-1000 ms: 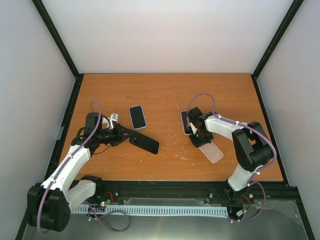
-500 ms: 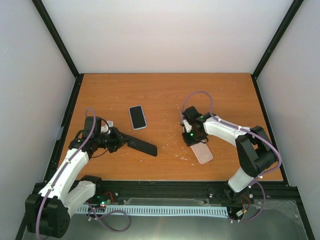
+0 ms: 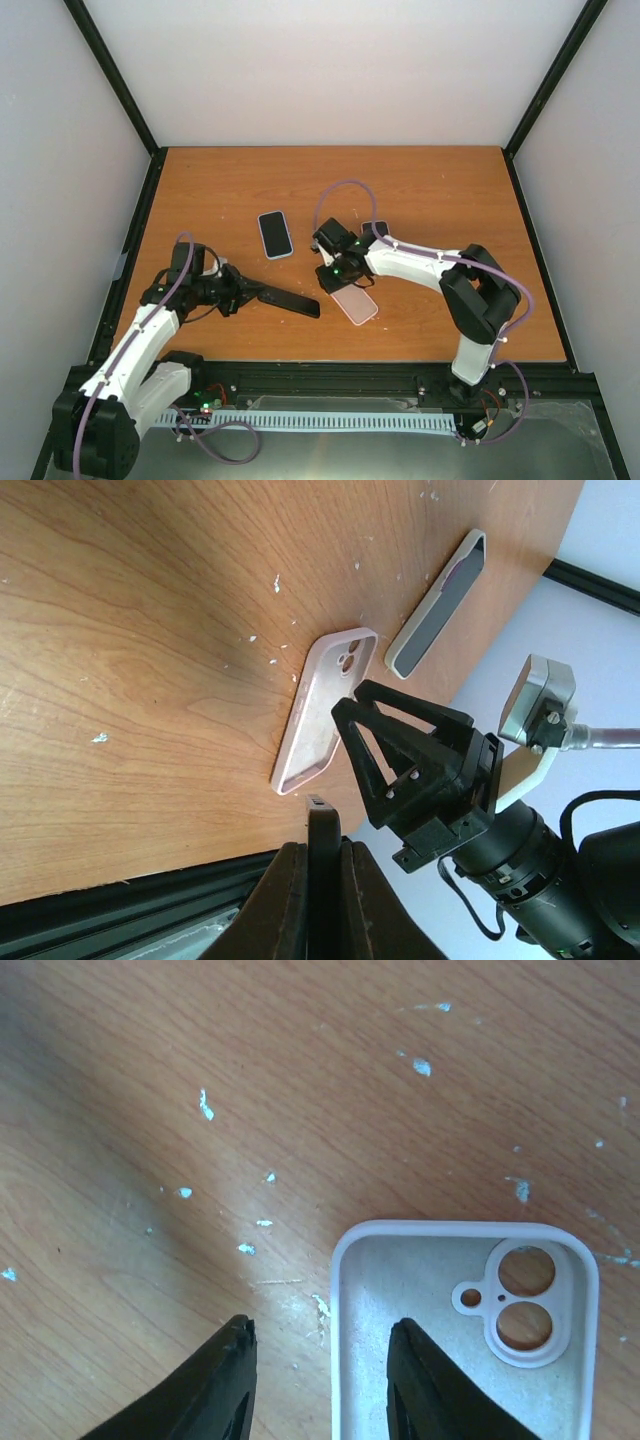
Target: Put the phone into the phone case
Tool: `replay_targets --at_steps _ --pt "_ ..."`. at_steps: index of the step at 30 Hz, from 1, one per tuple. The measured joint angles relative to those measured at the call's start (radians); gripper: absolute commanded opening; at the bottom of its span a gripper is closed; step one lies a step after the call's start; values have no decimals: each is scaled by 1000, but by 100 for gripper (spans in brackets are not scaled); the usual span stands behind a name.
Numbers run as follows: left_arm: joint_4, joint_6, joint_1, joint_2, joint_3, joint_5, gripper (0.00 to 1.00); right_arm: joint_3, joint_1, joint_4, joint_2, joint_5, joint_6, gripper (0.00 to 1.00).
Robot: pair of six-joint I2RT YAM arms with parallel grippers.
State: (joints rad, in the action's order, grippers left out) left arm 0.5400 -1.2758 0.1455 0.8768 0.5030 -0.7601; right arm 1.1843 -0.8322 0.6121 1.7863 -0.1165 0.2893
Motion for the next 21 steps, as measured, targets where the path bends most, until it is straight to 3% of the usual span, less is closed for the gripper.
replay_targets --at_steps 8,15,18,21 --pt "-1 -53 -2 -28 -17 8 0 -106 -50 -74 -158 48 -121 48" --pt "-2 -75 -2 -33 -27 11 0 -299 -239 -271 -471 75 -371 53" --pt "-3 -78 -2 -33 -27 12 0 -352 -308 -332 -520 80 -473 59" --pt "-8 -81 -2 -33 -29 12 0 -369 -374 -370 -519 111 -568 60"
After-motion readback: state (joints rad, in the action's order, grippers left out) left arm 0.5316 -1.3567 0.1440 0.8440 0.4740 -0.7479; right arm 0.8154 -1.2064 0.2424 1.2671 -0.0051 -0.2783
